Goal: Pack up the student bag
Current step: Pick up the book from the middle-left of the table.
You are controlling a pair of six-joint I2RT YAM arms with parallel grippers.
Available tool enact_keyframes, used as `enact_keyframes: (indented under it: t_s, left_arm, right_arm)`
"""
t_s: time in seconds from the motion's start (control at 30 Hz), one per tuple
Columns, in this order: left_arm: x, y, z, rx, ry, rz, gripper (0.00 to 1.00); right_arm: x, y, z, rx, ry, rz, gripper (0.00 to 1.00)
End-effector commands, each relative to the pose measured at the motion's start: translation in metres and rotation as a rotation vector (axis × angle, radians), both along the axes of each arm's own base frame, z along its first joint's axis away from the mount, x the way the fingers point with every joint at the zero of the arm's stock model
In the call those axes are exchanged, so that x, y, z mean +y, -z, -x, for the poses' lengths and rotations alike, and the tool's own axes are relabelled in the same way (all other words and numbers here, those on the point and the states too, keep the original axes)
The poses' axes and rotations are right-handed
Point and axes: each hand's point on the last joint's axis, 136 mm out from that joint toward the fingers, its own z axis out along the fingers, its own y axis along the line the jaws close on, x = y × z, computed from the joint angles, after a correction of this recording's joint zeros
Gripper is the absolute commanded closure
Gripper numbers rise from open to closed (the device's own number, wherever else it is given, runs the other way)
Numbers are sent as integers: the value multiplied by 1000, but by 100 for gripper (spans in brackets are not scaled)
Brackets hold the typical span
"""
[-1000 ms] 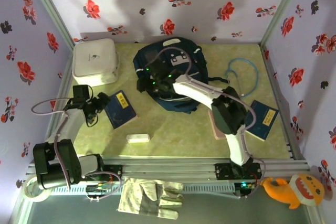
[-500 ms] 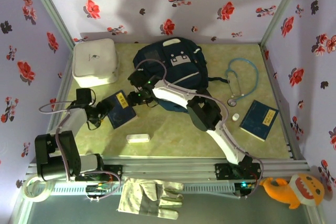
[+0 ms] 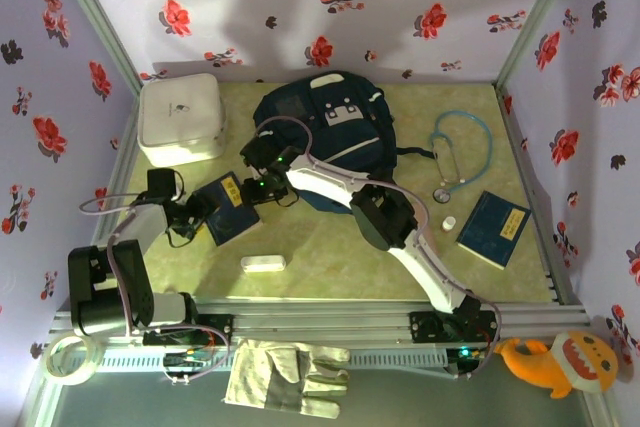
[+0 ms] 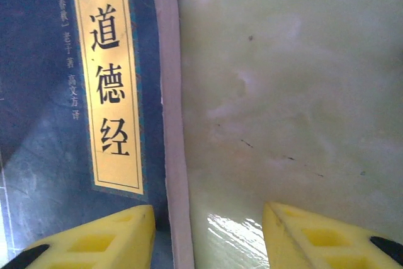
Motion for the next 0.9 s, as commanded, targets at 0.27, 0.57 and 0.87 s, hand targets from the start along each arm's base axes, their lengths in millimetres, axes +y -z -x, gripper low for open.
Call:
enact_keyframes:
  t_s: [0.27,0.57,0.87]
  left_arm:
    - [-6,4,1,1,46,26,42]
    - [-9,5,0,13,69,36,43]
    - [-16,-1,-8,-19,75,87,41]
  right_arm:
    - [-5,25,10,37,-20,68,58]
    - [-10,34,10,40,-4,86,61]
    - [-13,40,11,44,0,100,62]
